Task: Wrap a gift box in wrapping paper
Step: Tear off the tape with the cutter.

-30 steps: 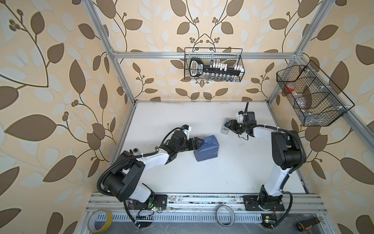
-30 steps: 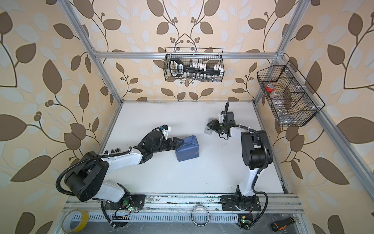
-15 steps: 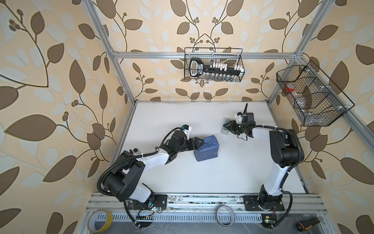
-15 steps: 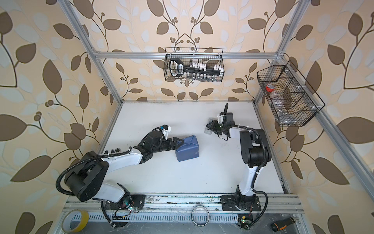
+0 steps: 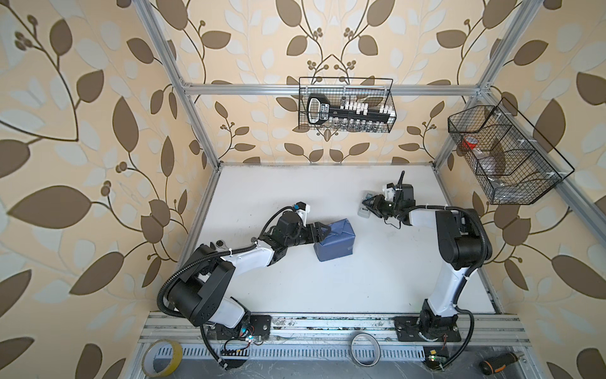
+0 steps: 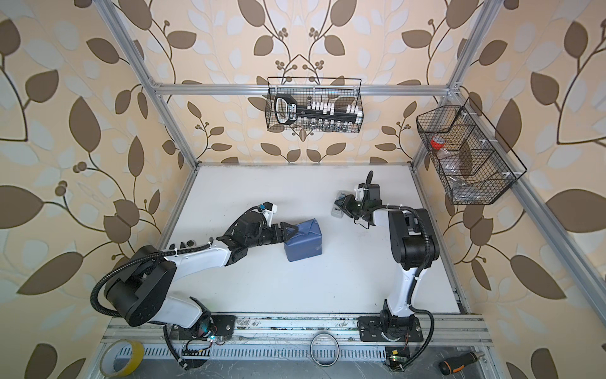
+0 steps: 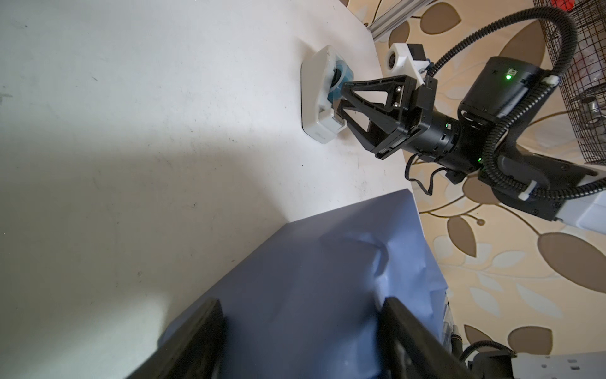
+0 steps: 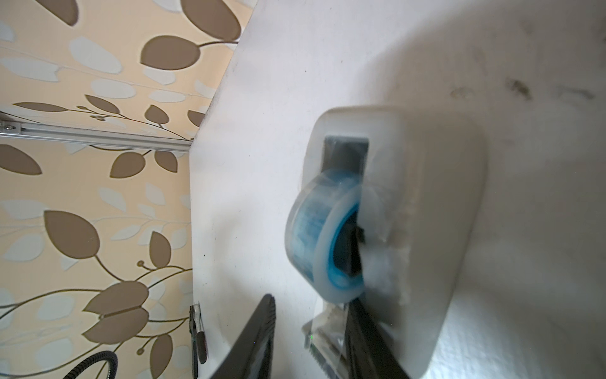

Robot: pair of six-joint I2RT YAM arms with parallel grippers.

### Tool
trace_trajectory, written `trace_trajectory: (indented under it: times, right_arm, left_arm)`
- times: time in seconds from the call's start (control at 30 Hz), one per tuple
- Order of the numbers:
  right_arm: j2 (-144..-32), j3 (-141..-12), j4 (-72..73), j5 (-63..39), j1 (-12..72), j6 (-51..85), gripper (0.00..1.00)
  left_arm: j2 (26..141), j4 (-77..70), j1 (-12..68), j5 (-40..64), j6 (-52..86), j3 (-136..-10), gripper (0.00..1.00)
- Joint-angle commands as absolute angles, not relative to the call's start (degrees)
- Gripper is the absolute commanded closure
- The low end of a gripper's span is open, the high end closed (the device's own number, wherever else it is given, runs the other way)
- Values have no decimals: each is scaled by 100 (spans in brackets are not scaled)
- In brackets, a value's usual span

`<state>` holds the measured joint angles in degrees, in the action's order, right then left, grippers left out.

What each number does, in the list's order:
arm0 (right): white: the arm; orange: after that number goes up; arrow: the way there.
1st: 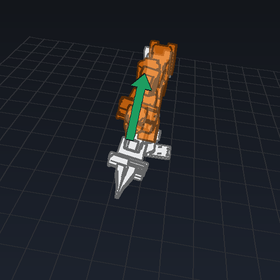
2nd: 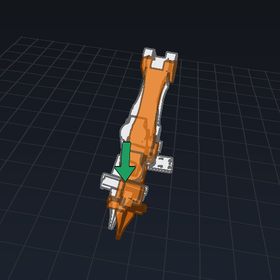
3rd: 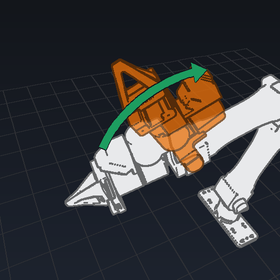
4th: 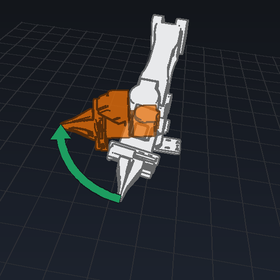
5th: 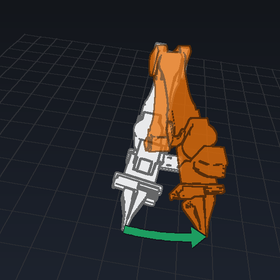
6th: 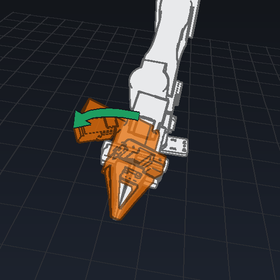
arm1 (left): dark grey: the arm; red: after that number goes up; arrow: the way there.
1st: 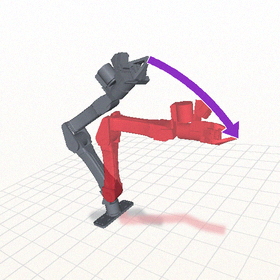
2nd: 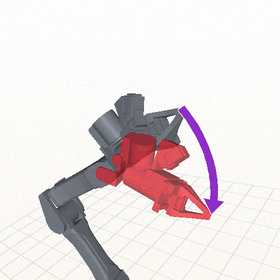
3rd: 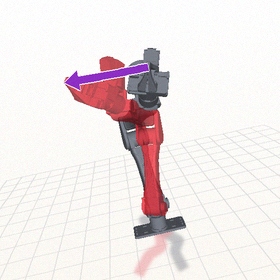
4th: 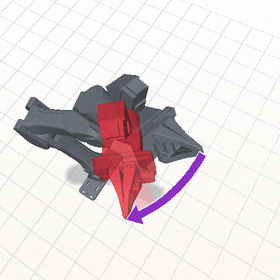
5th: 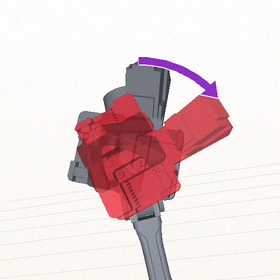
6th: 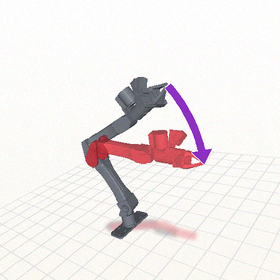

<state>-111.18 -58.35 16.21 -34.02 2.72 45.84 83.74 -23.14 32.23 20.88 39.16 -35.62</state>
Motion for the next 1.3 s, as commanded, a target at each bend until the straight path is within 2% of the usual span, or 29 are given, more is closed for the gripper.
trace_trajectory:
  times: [0.0,0.47,0.9,1.27]
  right_arm:
    - [-11388,-5662,1607,-3629,312,4863,65]
    - [-11361,-5654,1584,-3676,290,4791,73]
    - [-11386,-5802,1298,-3621,328,4556,74]
    - [-11219,-5728,1542,-3749,282,4763,86]
  left_arm:
    - [8559,-1222,3265,2004,3665,-3393,23]
    - [8505,-1187,3267,1960,3655,-3377,23]
    - [8534,-1187,3265,1917,3638,-3385,23]
    - [8554,-1176,3263,1908,3630,-3415,23]
